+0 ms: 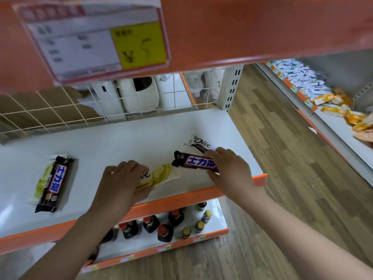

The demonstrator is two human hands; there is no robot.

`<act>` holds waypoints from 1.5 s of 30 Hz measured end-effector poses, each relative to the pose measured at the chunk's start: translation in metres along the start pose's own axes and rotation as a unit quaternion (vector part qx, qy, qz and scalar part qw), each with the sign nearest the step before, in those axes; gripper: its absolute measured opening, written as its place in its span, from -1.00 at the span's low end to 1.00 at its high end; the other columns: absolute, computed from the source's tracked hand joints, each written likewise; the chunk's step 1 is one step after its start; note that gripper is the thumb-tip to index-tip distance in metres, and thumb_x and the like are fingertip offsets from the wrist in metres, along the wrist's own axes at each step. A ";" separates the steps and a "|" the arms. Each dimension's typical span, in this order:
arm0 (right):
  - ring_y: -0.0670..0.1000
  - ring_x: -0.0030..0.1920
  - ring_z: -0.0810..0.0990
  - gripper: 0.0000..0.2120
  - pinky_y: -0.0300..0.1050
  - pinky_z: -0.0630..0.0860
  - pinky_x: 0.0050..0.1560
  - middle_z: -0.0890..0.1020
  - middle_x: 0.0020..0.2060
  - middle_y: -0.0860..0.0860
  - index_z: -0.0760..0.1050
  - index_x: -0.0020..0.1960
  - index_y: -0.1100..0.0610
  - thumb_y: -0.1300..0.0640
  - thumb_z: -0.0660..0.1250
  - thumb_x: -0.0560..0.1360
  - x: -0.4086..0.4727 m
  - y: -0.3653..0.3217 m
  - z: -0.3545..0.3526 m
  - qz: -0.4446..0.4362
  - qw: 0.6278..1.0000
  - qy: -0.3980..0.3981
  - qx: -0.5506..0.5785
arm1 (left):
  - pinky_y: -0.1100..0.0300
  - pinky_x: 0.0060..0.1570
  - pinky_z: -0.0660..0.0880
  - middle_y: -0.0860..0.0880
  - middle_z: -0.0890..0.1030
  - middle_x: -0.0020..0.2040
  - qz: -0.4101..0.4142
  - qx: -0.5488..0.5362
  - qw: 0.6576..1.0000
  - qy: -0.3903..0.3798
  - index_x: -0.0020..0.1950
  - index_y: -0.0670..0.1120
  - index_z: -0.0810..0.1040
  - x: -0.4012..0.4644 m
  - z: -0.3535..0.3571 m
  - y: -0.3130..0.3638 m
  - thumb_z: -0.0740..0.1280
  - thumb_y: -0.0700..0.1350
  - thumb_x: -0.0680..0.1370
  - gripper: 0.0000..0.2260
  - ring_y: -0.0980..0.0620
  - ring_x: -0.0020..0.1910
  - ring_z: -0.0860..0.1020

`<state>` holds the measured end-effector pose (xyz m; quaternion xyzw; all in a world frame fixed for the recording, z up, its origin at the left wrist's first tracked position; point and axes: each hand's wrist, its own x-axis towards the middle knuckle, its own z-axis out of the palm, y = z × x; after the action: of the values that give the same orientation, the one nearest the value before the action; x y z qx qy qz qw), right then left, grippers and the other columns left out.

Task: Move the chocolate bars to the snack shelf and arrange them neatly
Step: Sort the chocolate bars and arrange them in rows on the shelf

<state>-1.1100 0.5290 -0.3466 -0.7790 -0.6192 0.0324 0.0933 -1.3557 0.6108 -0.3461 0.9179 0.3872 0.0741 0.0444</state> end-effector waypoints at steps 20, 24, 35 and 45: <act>0.03 0.05 0.48 -0.67 -0.12 0.34 -0.07 0.56 0.02 -0.07 0.50 0.19 -0.03 0.11 0.38 0.43 -0.068 -0.107 -0.111 -0.086 0.994 0.058 0.042 | -0.04 -0.13 0.48 0.02 0.62 -0.18 -0.023 0.057 0.997 0.045 -0.06 -0.04 0.62 -0.095 -0.123 -0.018 0.56 0.07 0.23 -0.63 -0.04 -0.23 0.61; -0.02 0.06 0.47 -0.67 -0.21 0.30 -0.04 0.55 0.03 -0.10 0.48 0.19 -0.05 0.10 0.38 0.44 -0.089 -0.123 -0.129 -0.100 0.992 0.059 0.038 | -0.01 -0.19 0.50 0.03 0.62 -0.21 -0.016 0.080 0.994 0.068 -0.11 -0.04 0.64 -0.124 -0.144 -0.022 0.61 0.07 0.14 -0.59 -0.01 -0.28 0.62; 0.00 -0.07 0.51 -0.70 -0.20 0.29 -0.19 0.57 -0.07 -0.11 0.54 0.11 -0.02 0.17 0.42 0.40 -0.138 -0.183 -0.221 -0.147 0.984 0.086 0.046 | 0.04 -0.18 0.52 0.04 0.62 -0.19 -0.012 0.120 0.987 0.108 -0.10 -0.05 0.65 -0.198 -0.247 -0.023 0.60 0.10 0.10 -0.55 0.03 -0.25 0.62; 0.01 -0.13 0.56 -0.70 -0.20 0.31 -0.28 0.59 -0.13 -0.14 0.56 0.02 -0.02 0.15 0.50 0.32 -0.166 -0.226 -0.283 -0.165 0.977 0.130 0.043 | 0.06 -0.21 0.50 0.08 0.60 -0.17 0.002 0.108 0.979 0.172 -0.08 -0.02 0.62 -0.232 -0.329 -0.019 0.57 0.07 0.16 -0.60 0.06 -0.19 0.61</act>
<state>-1.3179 0.3865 -0.0378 -0.6589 -0.7200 -0.0582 0.2099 -1.5853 0.4655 -0.0483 0.8917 0.3927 0.1890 -0.1223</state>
